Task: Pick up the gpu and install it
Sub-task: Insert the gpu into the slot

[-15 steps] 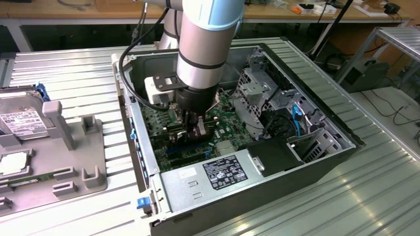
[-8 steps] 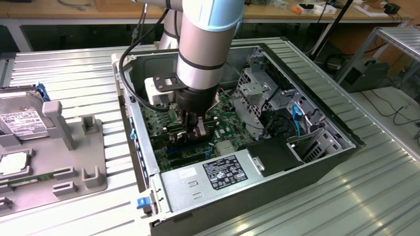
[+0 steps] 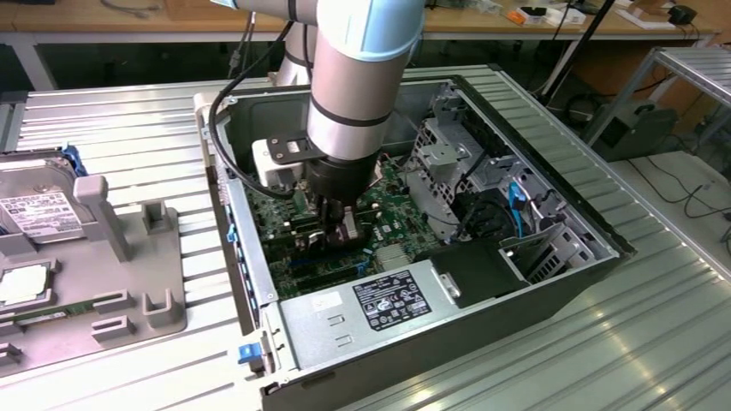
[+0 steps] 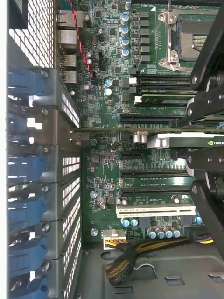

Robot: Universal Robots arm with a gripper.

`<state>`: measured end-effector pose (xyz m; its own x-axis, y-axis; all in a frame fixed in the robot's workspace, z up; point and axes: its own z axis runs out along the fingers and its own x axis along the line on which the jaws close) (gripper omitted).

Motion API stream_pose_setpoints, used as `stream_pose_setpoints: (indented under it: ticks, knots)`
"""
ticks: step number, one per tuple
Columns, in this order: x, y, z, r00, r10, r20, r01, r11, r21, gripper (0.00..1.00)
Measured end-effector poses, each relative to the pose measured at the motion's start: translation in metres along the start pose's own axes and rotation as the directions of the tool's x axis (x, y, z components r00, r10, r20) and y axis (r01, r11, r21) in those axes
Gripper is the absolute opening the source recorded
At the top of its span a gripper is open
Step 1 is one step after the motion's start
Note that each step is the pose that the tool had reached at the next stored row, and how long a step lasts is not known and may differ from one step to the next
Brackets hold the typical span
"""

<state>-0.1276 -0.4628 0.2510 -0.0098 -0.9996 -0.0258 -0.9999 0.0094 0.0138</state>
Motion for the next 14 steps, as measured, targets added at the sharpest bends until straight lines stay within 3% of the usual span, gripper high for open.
stream_pose_setpoints:
  ticks: [5, 6, 7, 9, 12, 14]
  knots:
    - [0.0, 0.0002, 0.0004, 1.0, 0.0, 0.0012, 0.0, 1.0, -0.0001, 0.27]
    - [0.0, 0.0001, 0.0007, 1.0, 0.0, 0.0014, 0.0, 1.0, 0.0009, 0.34]
    - [0.0, 0.0, 0.0001, 1.0, 0.0, 0.0003, 0.0, 1.0, 0.0002, 0.34]
    - [0.0, 0.0, -0.0001, 1.0, 0.0, 0.0001, 0.0, 1.0, 0.0001, 0.52]
    - [-0.002, 0.0002, -0.0159, 1.0, 0.0, 0.0003, 0.0, 1.0, 0.0001, 0.52]
    - [-0.009, 0.0004, -0.0284, 1.0, 0.0, 0.0004, 0.0, 1.0, 0.0003, 0.52]
